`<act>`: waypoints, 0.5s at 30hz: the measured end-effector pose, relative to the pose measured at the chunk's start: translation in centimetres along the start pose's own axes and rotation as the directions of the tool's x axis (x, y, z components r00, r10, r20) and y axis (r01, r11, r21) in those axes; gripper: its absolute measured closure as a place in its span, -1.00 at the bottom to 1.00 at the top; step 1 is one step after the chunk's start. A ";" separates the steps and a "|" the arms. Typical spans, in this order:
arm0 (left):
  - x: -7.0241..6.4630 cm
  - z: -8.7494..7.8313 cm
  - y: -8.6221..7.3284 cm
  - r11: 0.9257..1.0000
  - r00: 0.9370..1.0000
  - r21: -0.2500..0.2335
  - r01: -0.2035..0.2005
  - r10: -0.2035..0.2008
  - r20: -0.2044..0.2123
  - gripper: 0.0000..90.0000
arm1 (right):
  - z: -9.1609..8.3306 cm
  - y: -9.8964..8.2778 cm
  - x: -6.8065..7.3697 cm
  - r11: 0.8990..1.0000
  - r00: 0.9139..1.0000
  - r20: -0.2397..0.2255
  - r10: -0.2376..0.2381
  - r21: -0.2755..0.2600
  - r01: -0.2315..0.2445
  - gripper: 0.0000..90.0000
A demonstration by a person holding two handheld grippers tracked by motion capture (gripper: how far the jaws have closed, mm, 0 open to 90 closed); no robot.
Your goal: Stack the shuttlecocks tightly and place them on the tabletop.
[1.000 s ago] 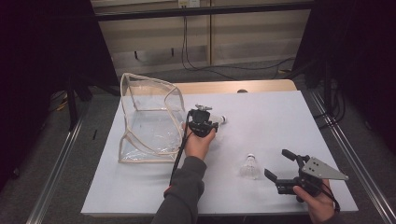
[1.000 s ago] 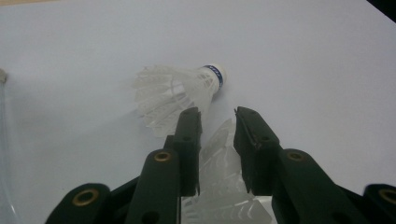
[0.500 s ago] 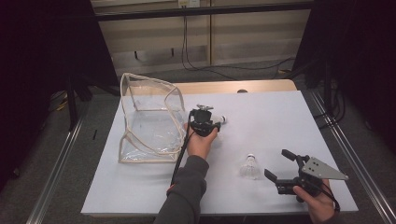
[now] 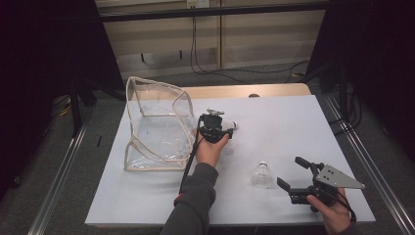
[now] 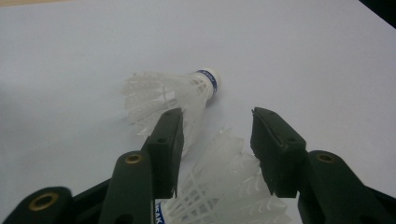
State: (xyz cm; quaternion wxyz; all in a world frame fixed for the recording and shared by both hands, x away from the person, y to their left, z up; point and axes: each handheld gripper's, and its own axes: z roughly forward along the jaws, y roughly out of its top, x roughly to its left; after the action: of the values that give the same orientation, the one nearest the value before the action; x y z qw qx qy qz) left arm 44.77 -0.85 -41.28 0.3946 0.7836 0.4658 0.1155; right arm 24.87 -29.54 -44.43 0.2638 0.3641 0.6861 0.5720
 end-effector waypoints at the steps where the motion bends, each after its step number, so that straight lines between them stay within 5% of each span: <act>1: 0.0 0.0 0.0 1.000 1.000 -0.002 -0.001 0.001 0.001 0.18 | 0.0 0.0 0.0 1.000 1.000 0.001 0.000 0.000 0.000 -0.91; 15: -0.1 -0.2 0.1 1.000 1.000 -0.007 -0.004 0.004 0.002 0.10 | 0.0 0.0 0.0 1.000 1.000 0.001 -0.005 0.001 0.005 -0.91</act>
State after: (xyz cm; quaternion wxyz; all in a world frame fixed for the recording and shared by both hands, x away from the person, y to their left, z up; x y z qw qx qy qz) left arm 44.66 -0.81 -41.05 0.3974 0.7832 0.4636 0.1173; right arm 24.90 -29.51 -44.46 0.2653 0.3627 0.6870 0.5710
